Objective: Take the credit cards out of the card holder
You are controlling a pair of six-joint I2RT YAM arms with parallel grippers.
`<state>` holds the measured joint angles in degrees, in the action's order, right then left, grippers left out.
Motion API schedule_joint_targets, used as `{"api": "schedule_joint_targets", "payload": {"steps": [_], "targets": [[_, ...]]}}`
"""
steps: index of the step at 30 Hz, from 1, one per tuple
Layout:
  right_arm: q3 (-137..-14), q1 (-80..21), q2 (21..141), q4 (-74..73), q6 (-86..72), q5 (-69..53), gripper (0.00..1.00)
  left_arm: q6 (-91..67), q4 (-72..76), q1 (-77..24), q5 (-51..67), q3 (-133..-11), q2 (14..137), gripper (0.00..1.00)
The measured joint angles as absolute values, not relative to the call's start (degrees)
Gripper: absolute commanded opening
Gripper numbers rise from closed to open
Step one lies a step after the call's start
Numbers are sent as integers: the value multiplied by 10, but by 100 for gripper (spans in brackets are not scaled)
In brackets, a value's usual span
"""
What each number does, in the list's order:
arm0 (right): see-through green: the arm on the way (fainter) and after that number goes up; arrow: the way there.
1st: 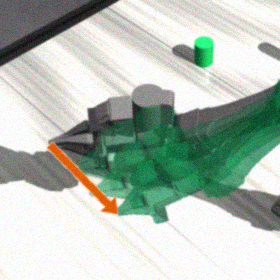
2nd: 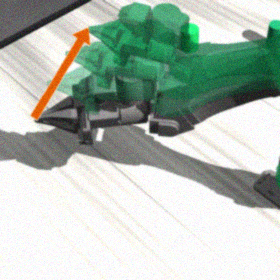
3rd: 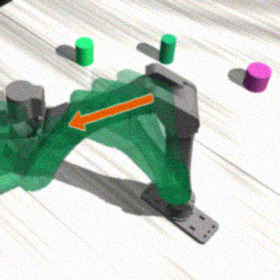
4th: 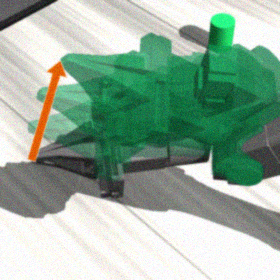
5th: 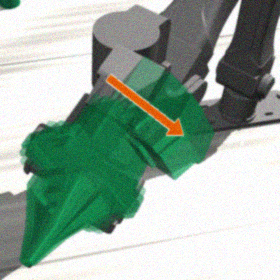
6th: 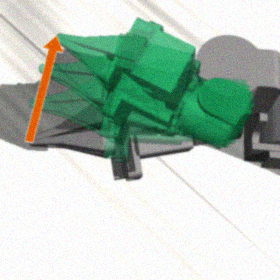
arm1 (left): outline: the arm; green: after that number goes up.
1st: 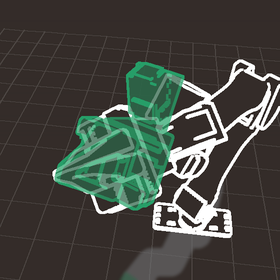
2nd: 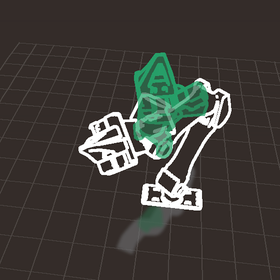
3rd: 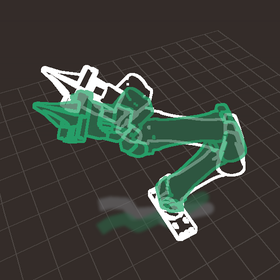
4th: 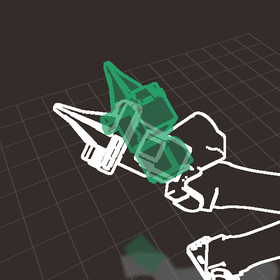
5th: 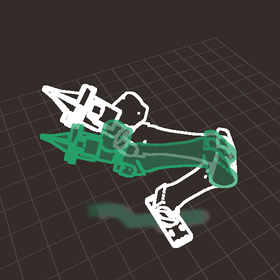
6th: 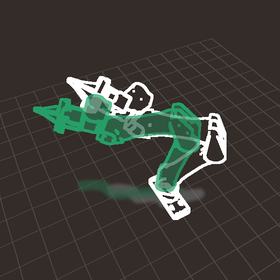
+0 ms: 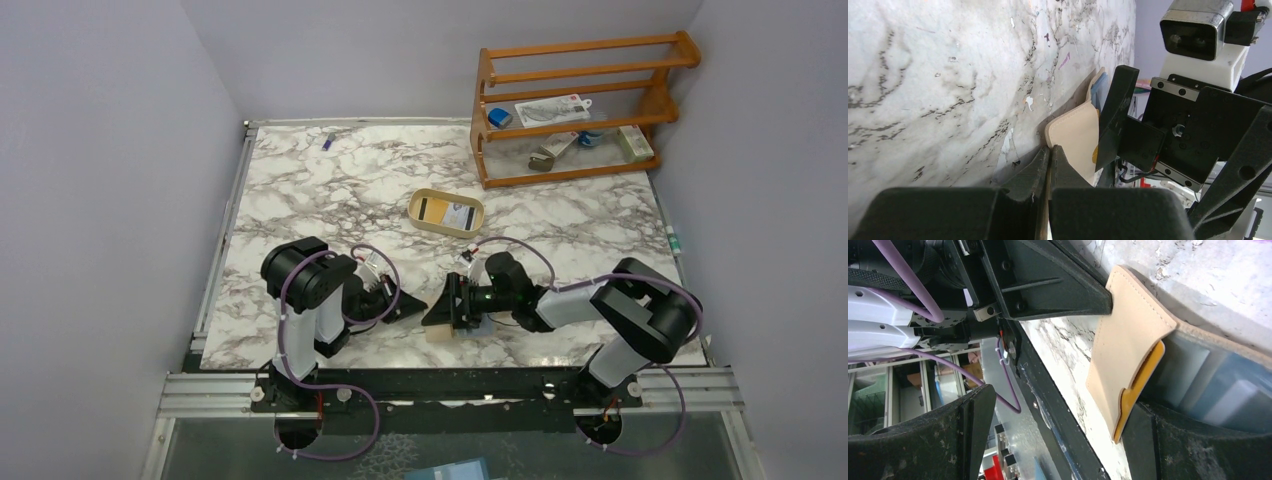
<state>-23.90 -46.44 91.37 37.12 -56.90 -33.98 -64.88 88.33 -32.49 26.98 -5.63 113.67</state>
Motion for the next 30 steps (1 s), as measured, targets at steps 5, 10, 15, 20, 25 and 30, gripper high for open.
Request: {"api": "schedule_joint_targets", "payload": {"steps": [5,10,15,20,25,30], "targets": [[-232,-459,905,367,-569,-344,93,-652,884,-319,272,-62,1139,0],[-231,-453,892,354,-565,-344,85,-658,884,-314,280,-64,1143,0],[-233,-453,887,336,-556,-348,86,-658,884,-314,282,-64,1143,0],[-252,-451,899,327,-554,-359,88,-659,884,-312,282,-65,1143,0],[-274,-449,933,328,-557,-365,88,-660,884,-312,282,-65,1143,0],[-293,-449,948,328,-561,-366,88,-660,884,-311,281,-65,1144,0]]}}
